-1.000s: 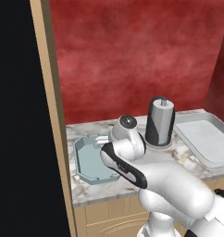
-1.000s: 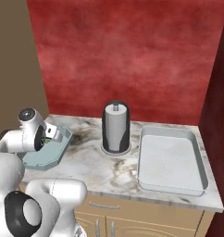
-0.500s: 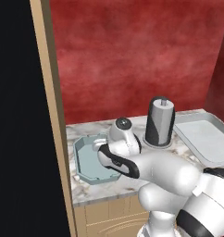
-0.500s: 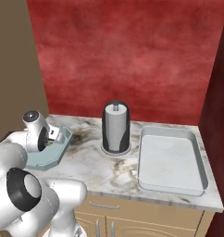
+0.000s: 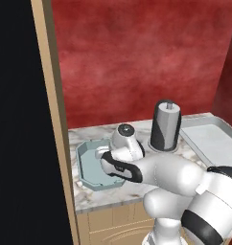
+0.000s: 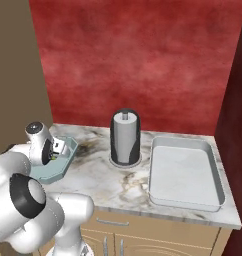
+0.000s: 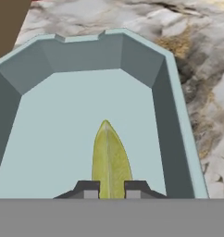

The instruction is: Place one lemon wedge and one fish in each tupperware on the nearby counter, to pack two identical lunches.

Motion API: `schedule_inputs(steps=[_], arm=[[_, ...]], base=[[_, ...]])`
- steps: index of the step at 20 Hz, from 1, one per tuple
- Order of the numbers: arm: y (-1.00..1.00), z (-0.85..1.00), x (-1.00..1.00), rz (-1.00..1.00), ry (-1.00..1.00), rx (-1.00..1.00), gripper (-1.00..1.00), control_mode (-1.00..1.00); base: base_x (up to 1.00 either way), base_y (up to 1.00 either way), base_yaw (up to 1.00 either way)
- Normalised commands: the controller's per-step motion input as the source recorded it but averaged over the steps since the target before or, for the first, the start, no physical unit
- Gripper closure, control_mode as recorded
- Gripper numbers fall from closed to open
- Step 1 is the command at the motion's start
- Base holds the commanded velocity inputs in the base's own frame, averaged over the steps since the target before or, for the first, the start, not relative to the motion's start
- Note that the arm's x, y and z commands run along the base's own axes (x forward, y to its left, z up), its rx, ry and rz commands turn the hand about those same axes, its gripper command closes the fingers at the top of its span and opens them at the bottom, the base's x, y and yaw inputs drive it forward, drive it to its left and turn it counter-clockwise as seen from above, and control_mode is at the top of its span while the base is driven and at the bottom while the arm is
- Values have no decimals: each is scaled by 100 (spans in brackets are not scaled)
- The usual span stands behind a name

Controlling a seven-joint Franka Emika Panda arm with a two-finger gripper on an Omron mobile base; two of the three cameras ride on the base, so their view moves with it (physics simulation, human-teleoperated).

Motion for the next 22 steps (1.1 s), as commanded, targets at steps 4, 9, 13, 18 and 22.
schedule_inputs(steps=[4,9,13,18,22], arm=[[0,-18,7,0,0,-1,100,-100],[1,-25,15,0,0,-1,100,-100],[3,-9,16,0,0,0,100,-100],[14,0,4,0,1,0,-100,-100],[12,0,2,0,1,0,-100,-100]], base=[[0,0,0],[0,0,0],[0,0,0],[0,0,0],[0,0,0]])
